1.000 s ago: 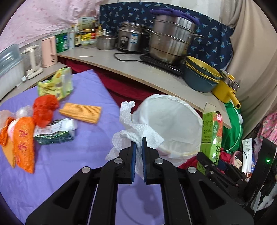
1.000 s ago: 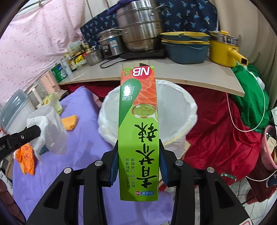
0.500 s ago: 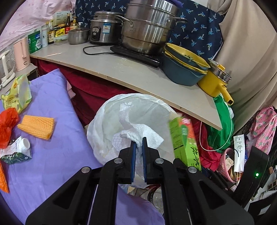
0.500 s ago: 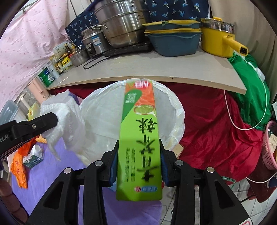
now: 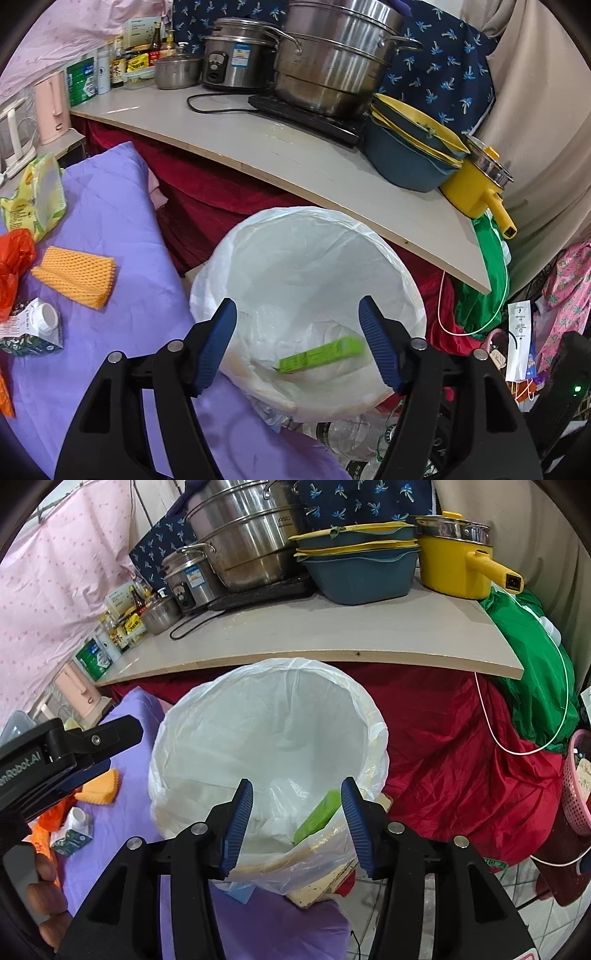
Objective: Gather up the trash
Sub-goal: 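Open both grippers to drop the carton and tissue into the bin, then move both grippers back to the trash pile on the table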
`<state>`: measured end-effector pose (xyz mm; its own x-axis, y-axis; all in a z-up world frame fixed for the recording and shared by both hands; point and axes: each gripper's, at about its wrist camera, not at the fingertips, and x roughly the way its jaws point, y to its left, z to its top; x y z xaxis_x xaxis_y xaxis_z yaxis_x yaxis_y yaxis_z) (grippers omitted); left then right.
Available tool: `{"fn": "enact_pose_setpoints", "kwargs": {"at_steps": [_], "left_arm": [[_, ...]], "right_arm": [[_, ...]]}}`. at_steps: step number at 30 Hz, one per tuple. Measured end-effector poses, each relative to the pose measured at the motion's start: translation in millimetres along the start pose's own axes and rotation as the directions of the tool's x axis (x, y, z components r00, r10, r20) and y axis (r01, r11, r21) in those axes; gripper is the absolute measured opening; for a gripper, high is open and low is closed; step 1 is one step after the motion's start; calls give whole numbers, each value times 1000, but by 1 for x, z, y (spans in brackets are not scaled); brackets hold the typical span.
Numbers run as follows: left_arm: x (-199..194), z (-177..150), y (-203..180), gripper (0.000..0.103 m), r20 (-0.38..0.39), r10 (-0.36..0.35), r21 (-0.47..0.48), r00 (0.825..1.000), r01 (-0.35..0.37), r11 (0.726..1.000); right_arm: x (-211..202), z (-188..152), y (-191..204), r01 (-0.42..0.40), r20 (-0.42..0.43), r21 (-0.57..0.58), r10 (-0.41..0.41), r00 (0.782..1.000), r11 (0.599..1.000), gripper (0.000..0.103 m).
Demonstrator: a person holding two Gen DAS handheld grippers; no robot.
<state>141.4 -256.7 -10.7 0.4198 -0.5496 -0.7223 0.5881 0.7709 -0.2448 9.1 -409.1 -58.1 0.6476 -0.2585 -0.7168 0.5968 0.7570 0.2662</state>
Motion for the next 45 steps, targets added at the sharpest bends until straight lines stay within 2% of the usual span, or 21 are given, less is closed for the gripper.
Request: {"fn": "enact_pose_setpoints", "kwargs": {"at_steps": [7, 18, 22, 33, 38, 45], "left_arm": [[-26, -5, 22, 65, 46, 62, -26, 997, -61, 998], [-67, -26, 68, 66, 83, 168, -80, 982, -162, 984], [-84, -34, 88, 70, 93, 205, -112, 974, -194, 975], [-125, -56, 152, 71, 98, 322, -202, 942, -298, 933], [-139, -65, 180, 72, 87, 354, -249, 931, -324, 913], [-158, -78, 223, 76, 75, 414, -309, 907, -374, 875]], "right_arm": [[-24, -6, 18, -7, 35, -38, 8, 999, 999, 55], [-48, -24, 78, -68, 48, -143, 75, 996, 987, 60], [-53, -30, 101, -93, 42, -174, 102, 994, 980, 61], [-57, -54, 166, -169, -1, -260, 174, 985, 951, 61], [-56, -65, 190, -197, -27, -293, 198, 980, 936, 61], [-56, -84, 219, -230, -65, -333, 221, 973, 914, 61]]}}
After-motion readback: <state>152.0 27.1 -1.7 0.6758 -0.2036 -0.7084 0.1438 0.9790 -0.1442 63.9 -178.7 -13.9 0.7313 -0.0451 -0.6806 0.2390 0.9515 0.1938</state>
